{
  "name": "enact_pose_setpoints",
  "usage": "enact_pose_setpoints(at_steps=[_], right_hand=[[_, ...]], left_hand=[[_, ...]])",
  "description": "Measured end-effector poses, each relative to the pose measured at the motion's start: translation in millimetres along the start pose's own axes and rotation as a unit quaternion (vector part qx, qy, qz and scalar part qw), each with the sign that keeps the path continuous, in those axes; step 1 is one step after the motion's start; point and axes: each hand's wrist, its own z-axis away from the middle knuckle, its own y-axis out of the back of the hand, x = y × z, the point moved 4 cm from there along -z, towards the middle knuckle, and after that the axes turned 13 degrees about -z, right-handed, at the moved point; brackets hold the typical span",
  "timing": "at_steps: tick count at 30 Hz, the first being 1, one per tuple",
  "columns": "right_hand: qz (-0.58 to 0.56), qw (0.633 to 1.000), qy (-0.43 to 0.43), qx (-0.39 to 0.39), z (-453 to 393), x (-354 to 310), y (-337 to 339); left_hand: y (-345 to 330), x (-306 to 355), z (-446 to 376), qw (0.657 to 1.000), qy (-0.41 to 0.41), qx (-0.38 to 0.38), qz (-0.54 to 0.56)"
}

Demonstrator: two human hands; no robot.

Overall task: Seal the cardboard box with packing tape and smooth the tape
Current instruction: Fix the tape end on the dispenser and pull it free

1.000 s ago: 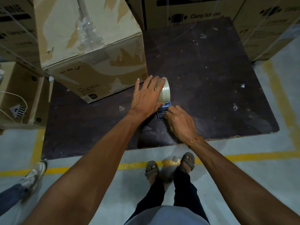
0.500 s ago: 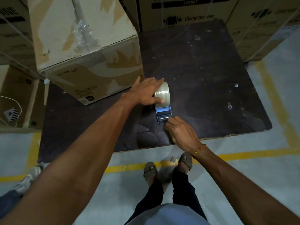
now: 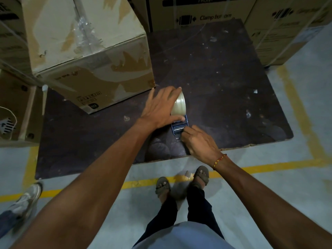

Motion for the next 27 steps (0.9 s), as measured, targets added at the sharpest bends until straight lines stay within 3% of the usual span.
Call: enact_pose_setpoints(at_steps=[4,10,16,19,24,27], right_hand=[[-0.004,1.0,-0.019,0.0,-1.2,-2.8,-4.1],[-0.02,1.0,-0.002,0.003,7.7,-7.6,-5.7],[-0.024,1.0,-0.004,-0.02,18.7,-0.8,-13.9],[-0.01,0.999,-0.001,-0.035,18.3,2.7,-12.5],[-0.018,1.0,0.005,-0.019,24.9,4.4,-6.3],[-0.043,0.999,0.005,0.018,36.1,-2.9,1.2]], left_hand=[[-3.5,-3.0,-6.1,1.0,-0.02,0.016,-0.001],[-4.5,-16.8,-21.1,0.997,-0.07,-0.023,-0.024],[-7.8,-27.6,-36.9,0.986,-0.036,-0.135,0.092],[-8.9,-30.0,-35.6,0.979,-0.019,-0.157,0.13],[-7.4,-21.4,-16.9,0.989,-0.007,-0.085,0.121],[-3.3,-16.4,-1.0,0.989,0.043,-0.011,0.141]])
